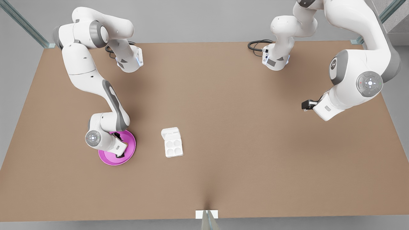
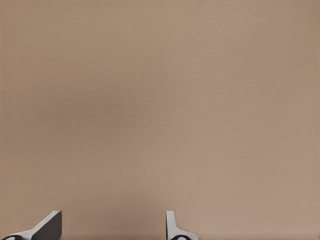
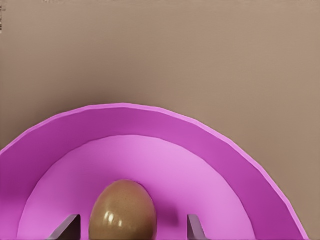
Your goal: Pack egg into the box and close the box lid
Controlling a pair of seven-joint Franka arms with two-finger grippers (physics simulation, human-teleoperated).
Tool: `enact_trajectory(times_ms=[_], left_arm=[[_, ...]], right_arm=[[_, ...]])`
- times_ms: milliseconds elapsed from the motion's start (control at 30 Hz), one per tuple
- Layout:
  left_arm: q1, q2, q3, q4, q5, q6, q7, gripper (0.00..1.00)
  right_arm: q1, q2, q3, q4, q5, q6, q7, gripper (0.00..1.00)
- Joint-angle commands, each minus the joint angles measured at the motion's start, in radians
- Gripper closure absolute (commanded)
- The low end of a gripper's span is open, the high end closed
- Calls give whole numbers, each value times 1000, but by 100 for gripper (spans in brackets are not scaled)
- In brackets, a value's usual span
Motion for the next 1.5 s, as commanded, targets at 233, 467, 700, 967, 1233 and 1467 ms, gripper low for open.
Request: enact_trajectory(times_ms=[233, 467, 700, 967, 1233, 1467], left_arm=[[-3, 1, 0, 0, 0, 0, -3, 0], [-3, 1, 0, 0, 0, 0, -3, 0], [-3, 1, 0, 0, 0, 0, -3, 0], [-3, 1, 0, 0, 0, 2, -3, 0], [-3, 1, 0, 0, 0, 2, -3, 0], [-3, 4, 0, 0, 0, 2, -3, 0]], right_arm=[[-2, 1, 0, -1, 17, 7, -77, 37], [-1, 1, 0, -1, 19, 7, -77, 45], [4, 7, 0, 0, 31, 10, -74, 45], [1, 1, 0, 8, 31, 13, -74, 45], [208, -12, 0, 129, 236, -25, 133, 45], [365, 90, 0, 283, 361, -21, 268, 45]])
